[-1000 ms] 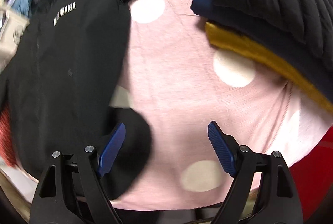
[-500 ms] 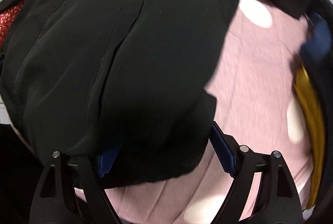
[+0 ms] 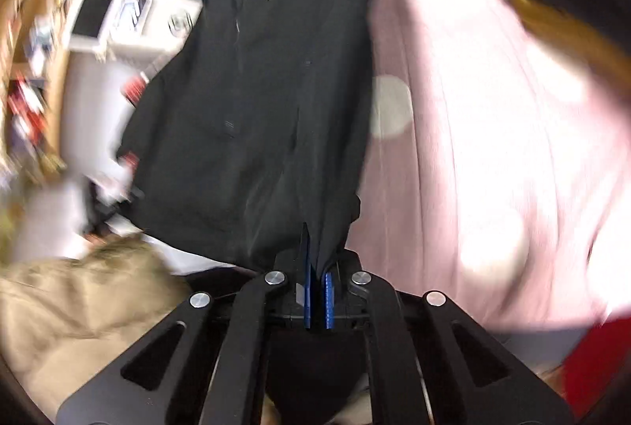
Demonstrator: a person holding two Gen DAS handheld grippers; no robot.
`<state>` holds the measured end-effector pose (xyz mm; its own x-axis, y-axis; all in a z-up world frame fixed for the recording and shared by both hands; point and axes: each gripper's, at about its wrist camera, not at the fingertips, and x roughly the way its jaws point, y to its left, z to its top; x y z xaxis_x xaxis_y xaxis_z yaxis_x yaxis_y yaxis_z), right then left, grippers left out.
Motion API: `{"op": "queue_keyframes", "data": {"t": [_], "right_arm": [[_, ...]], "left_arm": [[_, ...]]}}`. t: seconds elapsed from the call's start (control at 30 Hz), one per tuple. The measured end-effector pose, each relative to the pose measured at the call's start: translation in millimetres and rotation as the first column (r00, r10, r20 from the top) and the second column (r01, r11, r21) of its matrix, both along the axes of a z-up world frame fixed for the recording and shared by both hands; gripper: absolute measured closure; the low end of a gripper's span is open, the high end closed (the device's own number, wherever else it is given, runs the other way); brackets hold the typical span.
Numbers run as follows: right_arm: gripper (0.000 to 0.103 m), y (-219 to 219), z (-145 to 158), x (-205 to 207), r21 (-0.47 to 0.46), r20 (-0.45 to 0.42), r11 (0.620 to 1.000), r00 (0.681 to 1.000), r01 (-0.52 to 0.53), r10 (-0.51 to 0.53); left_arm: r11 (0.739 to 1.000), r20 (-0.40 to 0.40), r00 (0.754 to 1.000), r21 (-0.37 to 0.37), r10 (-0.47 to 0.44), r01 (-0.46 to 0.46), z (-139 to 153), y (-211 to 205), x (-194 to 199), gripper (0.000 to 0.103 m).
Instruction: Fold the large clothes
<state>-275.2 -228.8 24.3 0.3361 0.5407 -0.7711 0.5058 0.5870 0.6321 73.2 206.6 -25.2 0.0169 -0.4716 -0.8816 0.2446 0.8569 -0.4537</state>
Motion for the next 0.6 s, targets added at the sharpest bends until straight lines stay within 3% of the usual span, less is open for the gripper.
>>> {"op": "queue_keyframes", "data": {"t": [0.03,0.1,0.17,0.2,0.23,0.27,0.33,0.47,0.6], "right_arm": [[0.097,-4,-2,-14,0.013,-0.023,1.0,0.999,0.025,-0.025],[0.082,-11,-17,-25,-0.039,-0.12,0.998,0.992,0.044,-0.049],[0.033,-18,-43,-40,-0.135,-0.259,0.989,0.961,0.061,-0.095],[0.031,-25,-51,-45,-0.18,-0.31,0.981,0.943,0.066,-0.12],[0.031,-28,-56,-54,-0.201,-0.314,0.976,0.938,0.087,-0.148],[0.031,-26,-57,-58,-0.19,-0.292,0.977,0.944,0.098,-0.152],[0.031,-29,-52,-67,-0.199,-0.236,0.975,0.96,0.101,-0.148],[0.031,-18,-63,-61,-0.283,-0.193,0.959,0.978,0.025,-0.083],[0.031,-3,-76,-33,-0.341,-0.191,0.932,0.98,-0.12,0.057]], "left_arm": [[0.999,-0.018,0.999,0.02,0.028,-0.027,-7,8,-1,0.086],[0.981,-0.062,0.988,0.144,0.142,-0.132,-37,27,-5,0.076],[0.947,-0.088,0.962,0.22,0.26,-0.236,-58,50,-3,0.065],[0.939,-0.101,0.948,0.205,0.302,-0.277,-63,65,-3,0.061],[0.937,-0.095,0.943,0.182,0.318,-0.298,-63,72,-4,0.05],[0.936,-0.081,0.943,0.175,0.322,-0.304,-60,76,-5,0.026],[0.933,-0.02,0.95,0.198,0.311,-0.301,-54,77,-7,0.011],[0.951,0.019,0.977,0.225,0.215,-0.213,-56,68,0,0.011],[0.97,-0.025,0.999,0.239,0.047,-0.039,-81,54,9,0.011]]}}
